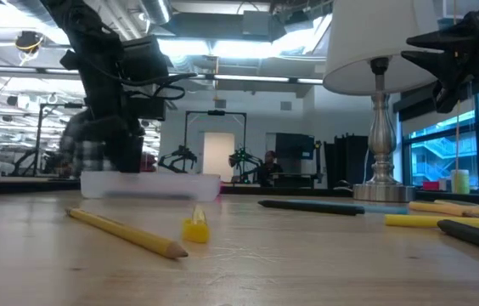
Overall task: Pick & place school supplies into a supply box
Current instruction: Put the orange pencil into the pink supply box, then put the blue pen into the pink supply box
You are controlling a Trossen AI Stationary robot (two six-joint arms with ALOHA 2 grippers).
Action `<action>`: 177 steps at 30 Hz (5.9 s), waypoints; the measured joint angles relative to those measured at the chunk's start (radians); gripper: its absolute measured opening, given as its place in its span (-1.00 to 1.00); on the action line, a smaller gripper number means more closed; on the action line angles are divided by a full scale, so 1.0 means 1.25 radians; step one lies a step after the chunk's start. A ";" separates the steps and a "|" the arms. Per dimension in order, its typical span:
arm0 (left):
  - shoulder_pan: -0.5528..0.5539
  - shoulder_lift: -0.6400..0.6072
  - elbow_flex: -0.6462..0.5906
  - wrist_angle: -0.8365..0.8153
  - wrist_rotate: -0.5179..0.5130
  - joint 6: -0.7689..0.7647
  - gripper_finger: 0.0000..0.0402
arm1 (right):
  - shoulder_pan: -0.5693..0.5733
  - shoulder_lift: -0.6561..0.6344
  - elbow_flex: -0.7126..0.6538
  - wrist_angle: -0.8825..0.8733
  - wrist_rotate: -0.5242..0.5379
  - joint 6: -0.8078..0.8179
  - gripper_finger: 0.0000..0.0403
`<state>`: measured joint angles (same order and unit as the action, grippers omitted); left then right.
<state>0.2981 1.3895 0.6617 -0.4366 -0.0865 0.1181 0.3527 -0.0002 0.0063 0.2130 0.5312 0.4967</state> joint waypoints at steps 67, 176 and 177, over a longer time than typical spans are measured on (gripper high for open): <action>-0.388 -0.039 0.260 0.267 0.078 -0.416 -0.64 | -0.049 0.902 0.451 -0.492 -0.252 0.039 -0.17; -0.388 -0.039 0.260 0.262 0.022 -0.349 -0.64 | -0.227 1.230 0.795 -0.535 -0.368 0.015 0.00; -0.388 -0.039 0.260 0.262 0.022 -0.350 -0.64 | -0.230 1.249 0.816 -0.559 -0.364 0.024 -0.01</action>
<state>-0.1871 1.3407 0.9867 -0.1089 -0.0589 -0.3190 0.0650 1.5614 1.0265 -0.4857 0.0758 0.5269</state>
